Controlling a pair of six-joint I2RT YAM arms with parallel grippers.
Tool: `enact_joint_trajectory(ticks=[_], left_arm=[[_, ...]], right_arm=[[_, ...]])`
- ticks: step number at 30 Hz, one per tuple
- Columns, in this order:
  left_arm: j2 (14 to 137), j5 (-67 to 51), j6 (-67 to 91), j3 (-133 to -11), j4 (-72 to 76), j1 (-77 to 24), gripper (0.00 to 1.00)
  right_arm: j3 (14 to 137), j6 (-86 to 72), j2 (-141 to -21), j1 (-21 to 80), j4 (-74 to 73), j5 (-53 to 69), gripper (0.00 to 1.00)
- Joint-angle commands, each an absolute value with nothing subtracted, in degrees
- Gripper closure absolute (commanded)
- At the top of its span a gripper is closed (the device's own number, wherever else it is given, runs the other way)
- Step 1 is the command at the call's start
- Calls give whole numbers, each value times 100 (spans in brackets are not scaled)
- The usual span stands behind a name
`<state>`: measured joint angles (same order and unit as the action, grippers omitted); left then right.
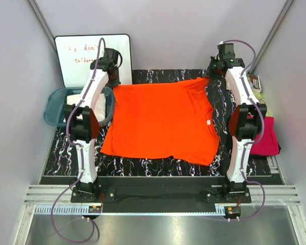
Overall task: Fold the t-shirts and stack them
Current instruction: Flatten out the tshirt, then fold the flattened tshirt in 1/3 of the way
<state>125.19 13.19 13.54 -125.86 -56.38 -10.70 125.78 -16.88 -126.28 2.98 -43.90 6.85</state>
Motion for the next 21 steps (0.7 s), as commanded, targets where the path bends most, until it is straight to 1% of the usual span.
enact_joint_trajectory(ticks=[1,5,8,14,18,19,20,21], left_arm=[[11805,1187,1397,-11999,-5722,-1011,100],[11558,1107,1433,-11156,-5766,-1011,100],[11435,1020,1415,-10821,-5783,-1020,100],[11452,870,1362,-10539,-6055,-1037,100],[11426,1098,1415,-10240,-6152,-1055,99],[11426,1160,1432,-10196,-6205,-1055,67],[11434,1204,1467,-10187,-6318,-1055,50],[11435,1204,1503,-10187,-6372,-1055,36]], right_arm=[[12017,-1863,-11884,272,-4763,764,100],[10823,-1977,-11410,272,-4781,949,100],[10093,-2074,-11146,272,-4790,1116,100],[9230,-2223,-10864,273,-5009,1406,100],[9035,-2259,-10819,264,-5185,1494,100],[9009,-2250,-10828,272,-5307,1494,100],[9000,-2250,-10854,272,-5369,1503,100],[8974,-2241,-10881,272,-5431,1555,100]])
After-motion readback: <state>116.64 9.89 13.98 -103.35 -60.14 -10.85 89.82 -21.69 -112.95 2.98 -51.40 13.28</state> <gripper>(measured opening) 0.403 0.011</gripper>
